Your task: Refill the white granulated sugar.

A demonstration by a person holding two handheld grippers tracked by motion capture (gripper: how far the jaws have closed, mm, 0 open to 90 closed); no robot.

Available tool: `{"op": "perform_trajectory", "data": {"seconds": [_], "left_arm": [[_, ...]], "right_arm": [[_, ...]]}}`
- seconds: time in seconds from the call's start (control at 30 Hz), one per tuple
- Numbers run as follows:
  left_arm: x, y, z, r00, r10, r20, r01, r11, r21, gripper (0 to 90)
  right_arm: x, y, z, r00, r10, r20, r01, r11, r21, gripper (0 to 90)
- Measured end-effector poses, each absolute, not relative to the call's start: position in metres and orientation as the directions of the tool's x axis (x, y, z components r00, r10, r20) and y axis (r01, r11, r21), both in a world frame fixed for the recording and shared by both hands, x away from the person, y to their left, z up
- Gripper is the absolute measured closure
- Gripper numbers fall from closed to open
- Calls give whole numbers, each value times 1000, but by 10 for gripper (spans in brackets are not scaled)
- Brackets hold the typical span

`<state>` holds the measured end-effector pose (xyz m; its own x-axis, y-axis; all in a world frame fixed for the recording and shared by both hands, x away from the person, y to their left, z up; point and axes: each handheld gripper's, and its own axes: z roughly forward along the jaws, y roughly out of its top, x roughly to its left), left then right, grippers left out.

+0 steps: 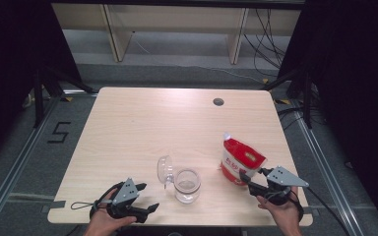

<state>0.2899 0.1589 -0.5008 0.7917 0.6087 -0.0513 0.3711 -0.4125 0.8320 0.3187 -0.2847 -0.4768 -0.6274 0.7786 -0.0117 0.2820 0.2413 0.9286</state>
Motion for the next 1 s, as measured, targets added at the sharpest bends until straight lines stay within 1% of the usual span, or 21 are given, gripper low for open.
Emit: {"op": "perform_trajectory", "data": {"seconds": [0.03,0.1,0.13,0.23,0.3,0.33,0.4,0.43,0.47,0.5,0.57,0.6,0.7,0.73,0.77,0.8,0.83,0.87,0.97,1.0], "left_arm": [[290,159,-501,792,609,-51,371,-412,832,212],[290,159,-501,791,610,-53,372,-409,833,210],[289,158,-501,789,612,-60,374,-400,837,209],[290,158,-501,789,612,-60,374,-400,837,208],[290,159,-501,791,610,-53,374,-412,831,207],[290,159,-501,791,610,-53,374,-412,831,207],[290,158,-501,791,610,-53,372,-409,833,207],[290,159,-500,794,606,-35,365,-430,825,207],[290,159,-500,794,607,-32,367,-438,820,206],[290,158,-500,790,611,-44,373,-423,825,206],[290,158,-501,792,608,-46,373,-423,826,206],[289,158,-501,790,612,-46,374,-421,826,206],[290,158,-500,792,609,-46,376,-427,823,206],[290,159,-500,793,609,-31,368,-438,820,206],[290,159,-500,793,609,-31,368,-438,820,206],[290,158,-500,789,612,-47,372,-416,830,206],[290,158,-500,789,612,-47,372,-416,830,206],[290,158,-501,790,611,-41,369,-422,828,206],[289,158,-501,788,614,-44,372,-419,828,206],[289,157,-502,790,611,-52,370,-408,835,206]], "right_arm": [[319,-285,-477,-627,779,-12,282,241,929,442],[322,-283,-480,-637,771,-20,278,254,926,414],[323,-282,-481,-638,770,-28,261,250,932,406],[326,-282,-483,-644,765,-15,259,237,936,384],[327,-279,-486,-644,765,-4,256,220,941,349],[329,-279,-487,-655,755,-17,250,238,939,338],[329,-277,-489,-648,762,-18,255,239,937,350],[329,-277,-489,-648,762,-18,255,239,937,350],[329,-275,-491,-647,762,1,266,225,938,339],[330,-275,-491,-651,759,-18,251,238,938,327],[331,-274,-492,-652,758,-12,252,232,940,309],[332,-273,-492,-658,753,-22,238,235,942,298],[332,-272,-493,-661,750,-10,255,238,937,273],[332,-269,-494,-655,755,25,276,208,939,266],[332,-269,-494,-655,755,25,276,208,939,266],[334,-270,-495,-662,750,-6,247,226,942,238],[334,-270,-495,-662,750,-6,247,226,942,238],[338,-269,-498,-677,736,-15,218,220,951,236],[339,-268,-501,-676,737,-16,230,231,946,210],[341,-267,-503,-674,739,-12,217,213,953,201]]}}
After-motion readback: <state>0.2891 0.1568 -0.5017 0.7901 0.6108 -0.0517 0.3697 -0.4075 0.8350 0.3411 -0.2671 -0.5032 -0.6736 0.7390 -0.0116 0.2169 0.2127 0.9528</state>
